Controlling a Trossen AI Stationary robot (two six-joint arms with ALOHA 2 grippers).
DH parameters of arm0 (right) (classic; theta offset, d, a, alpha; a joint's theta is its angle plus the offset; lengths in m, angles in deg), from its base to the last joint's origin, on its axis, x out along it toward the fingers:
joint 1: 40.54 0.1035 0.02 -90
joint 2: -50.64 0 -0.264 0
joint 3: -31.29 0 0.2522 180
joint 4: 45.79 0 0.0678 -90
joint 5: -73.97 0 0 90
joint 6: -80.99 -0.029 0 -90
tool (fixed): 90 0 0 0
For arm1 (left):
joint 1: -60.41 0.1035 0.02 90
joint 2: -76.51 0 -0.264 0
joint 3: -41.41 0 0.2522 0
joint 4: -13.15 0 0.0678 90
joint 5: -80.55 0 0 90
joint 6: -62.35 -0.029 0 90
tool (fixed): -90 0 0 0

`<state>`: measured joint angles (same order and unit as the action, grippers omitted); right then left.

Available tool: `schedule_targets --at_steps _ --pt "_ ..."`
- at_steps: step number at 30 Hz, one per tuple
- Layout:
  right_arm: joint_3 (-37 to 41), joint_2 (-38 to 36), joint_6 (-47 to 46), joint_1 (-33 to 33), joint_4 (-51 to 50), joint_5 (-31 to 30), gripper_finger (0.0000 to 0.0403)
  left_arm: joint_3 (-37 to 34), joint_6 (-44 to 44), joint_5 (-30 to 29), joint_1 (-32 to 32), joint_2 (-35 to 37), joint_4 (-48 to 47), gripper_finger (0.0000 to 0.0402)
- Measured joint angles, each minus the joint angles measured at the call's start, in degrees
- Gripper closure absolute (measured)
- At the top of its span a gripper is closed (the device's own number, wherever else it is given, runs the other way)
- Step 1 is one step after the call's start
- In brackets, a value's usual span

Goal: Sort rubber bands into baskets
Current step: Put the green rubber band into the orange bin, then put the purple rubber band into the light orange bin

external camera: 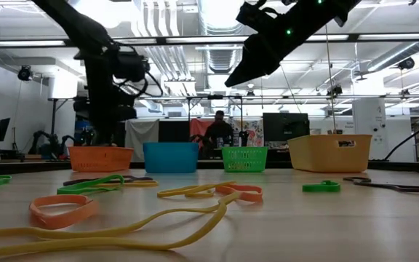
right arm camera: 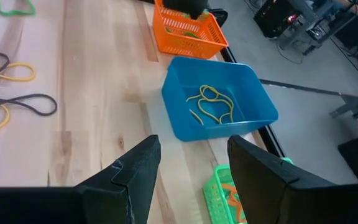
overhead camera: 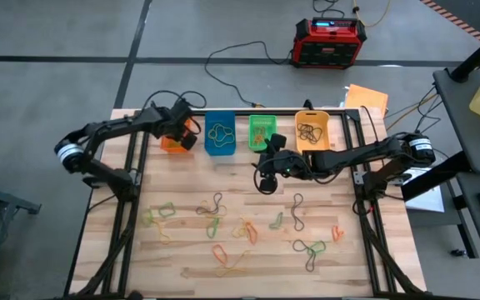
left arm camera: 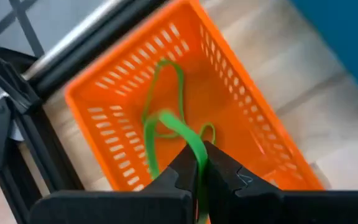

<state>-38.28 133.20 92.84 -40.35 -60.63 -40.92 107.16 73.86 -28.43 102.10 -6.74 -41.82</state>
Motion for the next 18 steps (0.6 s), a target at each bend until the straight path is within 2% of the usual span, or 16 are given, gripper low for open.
schedule_targets --at_steps 8,18 --pt "0.0 0.0 -0.3 0.0 0.0 0.0 0.0215 1.7 -0.2 -2.8 0.0 -4.7 -1.4 0.0392" --pt "0.1 0.0 -0.3 -0.3 -0.2 0.0 0.0215 1.6 -0.3 -3.4 0.0 -3.7 -1.8 0.0309"
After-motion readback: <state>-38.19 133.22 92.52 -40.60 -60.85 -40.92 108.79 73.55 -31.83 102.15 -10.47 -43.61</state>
